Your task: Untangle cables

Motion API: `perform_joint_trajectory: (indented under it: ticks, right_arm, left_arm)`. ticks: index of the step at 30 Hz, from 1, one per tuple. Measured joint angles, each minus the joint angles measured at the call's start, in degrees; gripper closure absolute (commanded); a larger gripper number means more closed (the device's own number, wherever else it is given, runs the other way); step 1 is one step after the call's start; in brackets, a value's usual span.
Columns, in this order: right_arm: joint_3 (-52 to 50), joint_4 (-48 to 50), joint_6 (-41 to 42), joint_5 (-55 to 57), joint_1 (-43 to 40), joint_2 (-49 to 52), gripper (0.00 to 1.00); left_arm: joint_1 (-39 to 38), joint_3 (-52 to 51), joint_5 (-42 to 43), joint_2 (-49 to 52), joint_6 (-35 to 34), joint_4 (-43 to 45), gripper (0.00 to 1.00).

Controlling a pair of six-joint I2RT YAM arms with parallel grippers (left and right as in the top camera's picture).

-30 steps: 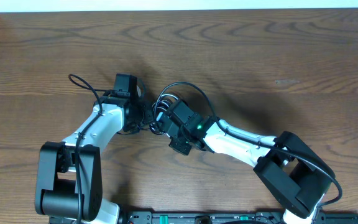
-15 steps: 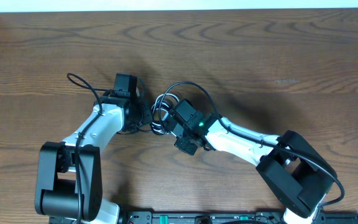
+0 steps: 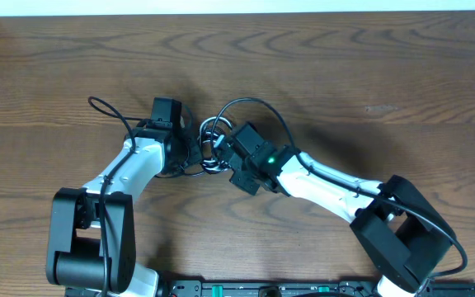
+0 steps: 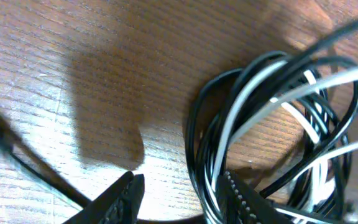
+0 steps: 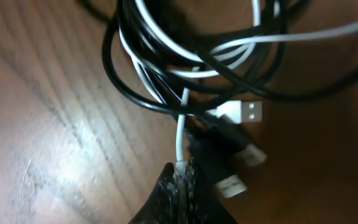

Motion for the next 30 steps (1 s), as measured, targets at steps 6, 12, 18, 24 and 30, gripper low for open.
perform_joint_trajectory:
  ticks: [6,12,18,24,30]
  right_arm:
    - [0.0,1.2,0.0,0.3,-0.2,0.0,0.99]
    - [0.0,2.9,0.2,0.3,-0.2,0.0,0.99]
    - [0.0,3.1,4.1,-5.5,-0.3,0.0,0.99]
    - [0.0,3.5,7.2,-15.8,-0.3,0.0,0.99]
    - [0.0,3.8,9.7,-19.6,-0.3,-0.1,0.83]
  left_arm:
    - [0.0,0.0,-0.3,0.0,0.1,0.0,0.61]
    - [0.0,0.0,-0.3,0.0,0.1,0.0,0.61]
    - [0.0,0.0,0.0,0.0,0.1,0.0,0.61]
    - [0.0,0.0,0.4,0.0,0.1,0.0,0.61]
    - [0.0,0.0,0.6,0.0,0.1,0.0,0.61]
